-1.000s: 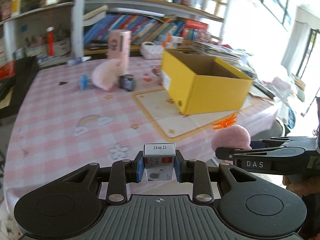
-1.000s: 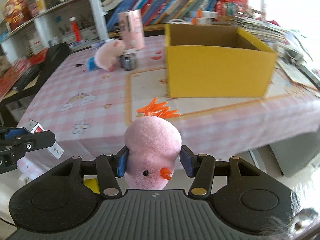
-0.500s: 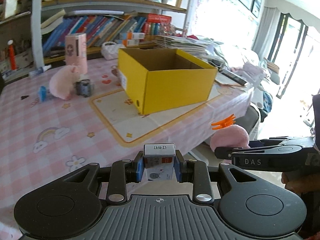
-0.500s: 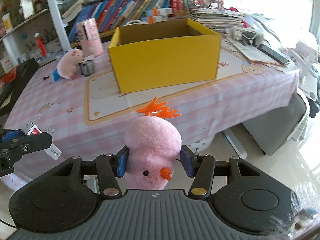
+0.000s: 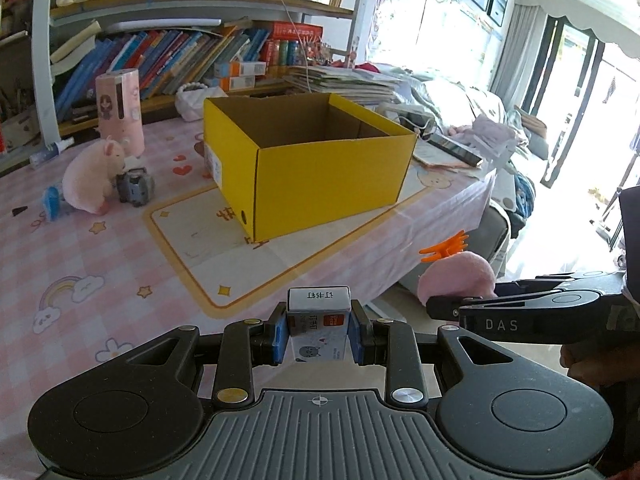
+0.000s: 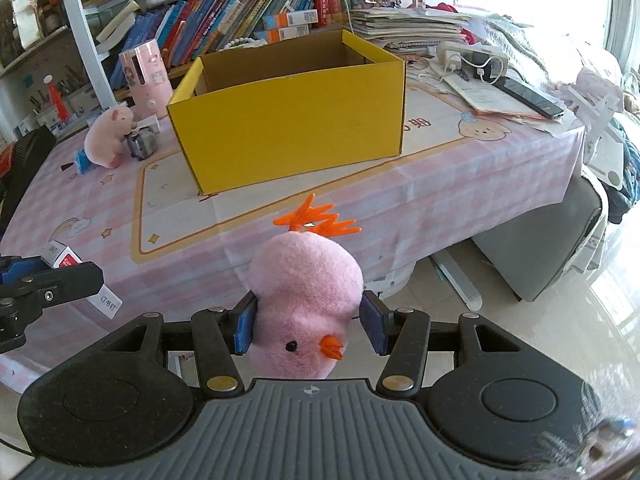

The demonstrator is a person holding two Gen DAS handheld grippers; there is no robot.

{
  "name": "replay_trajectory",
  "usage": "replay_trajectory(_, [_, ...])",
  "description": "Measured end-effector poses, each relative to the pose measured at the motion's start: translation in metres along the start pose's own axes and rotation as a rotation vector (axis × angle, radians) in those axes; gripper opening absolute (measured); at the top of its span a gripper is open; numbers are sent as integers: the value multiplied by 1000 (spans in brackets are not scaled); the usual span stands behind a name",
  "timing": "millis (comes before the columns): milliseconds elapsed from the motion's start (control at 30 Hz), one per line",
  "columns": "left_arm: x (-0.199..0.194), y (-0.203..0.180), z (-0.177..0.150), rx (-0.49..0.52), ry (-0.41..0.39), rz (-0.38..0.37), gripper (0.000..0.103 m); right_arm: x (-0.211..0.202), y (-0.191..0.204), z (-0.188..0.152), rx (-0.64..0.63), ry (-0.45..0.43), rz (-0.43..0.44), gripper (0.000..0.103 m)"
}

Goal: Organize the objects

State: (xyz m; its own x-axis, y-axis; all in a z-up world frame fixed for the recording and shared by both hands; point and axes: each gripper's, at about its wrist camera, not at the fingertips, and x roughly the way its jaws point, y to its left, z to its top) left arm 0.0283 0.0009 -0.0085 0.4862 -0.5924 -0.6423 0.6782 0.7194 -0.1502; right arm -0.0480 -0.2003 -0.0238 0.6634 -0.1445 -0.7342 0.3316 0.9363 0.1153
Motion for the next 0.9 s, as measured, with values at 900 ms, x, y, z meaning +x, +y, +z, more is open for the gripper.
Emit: replay_trajectory(900, [62, -7, 120, 35, -220, 13, 28, 37, -43, 141, -84, -237, 18, 50])
